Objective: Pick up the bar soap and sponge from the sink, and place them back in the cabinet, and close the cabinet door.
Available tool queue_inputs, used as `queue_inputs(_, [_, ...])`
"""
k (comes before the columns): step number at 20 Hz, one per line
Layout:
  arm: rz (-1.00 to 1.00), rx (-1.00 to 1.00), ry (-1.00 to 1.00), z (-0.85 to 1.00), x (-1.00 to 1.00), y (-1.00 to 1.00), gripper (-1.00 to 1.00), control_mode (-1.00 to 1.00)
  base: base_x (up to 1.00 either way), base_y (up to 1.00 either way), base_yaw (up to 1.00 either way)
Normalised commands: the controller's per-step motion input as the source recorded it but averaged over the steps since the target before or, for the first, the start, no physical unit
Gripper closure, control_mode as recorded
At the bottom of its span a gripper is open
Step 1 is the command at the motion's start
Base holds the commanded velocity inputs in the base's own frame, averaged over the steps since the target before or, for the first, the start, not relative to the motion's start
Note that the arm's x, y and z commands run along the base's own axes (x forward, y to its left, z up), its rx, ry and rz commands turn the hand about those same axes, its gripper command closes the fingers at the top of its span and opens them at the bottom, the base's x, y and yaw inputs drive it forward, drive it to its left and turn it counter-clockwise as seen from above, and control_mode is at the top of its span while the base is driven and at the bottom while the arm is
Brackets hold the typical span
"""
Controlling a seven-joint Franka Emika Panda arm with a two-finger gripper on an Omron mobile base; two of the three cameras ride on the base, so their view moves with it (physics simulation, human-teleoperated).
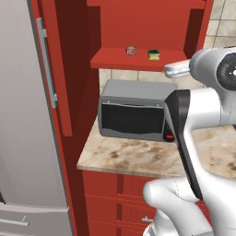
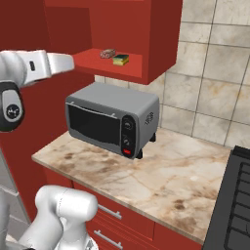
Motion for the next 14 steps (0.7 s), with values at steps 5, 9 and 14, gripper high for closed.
queue_inputs(5, [0.06, -0.09, 0.02, 0.2, -0.49, 0.36, -1.0, -1.0, 0.0, 0.0, 0.0])
queue_inputs(9, [0.1, -0.06, 0.06, 0.15, -0.38, 0.26, -1.0, -1.0, 0.0, 0.0, 0.0])
queue_inputs(14, [0.12, -0.05, 0.07, 0.1, -0.48, 0.19, -1.0, -1.0, 0.0, 0.0, 0.0])
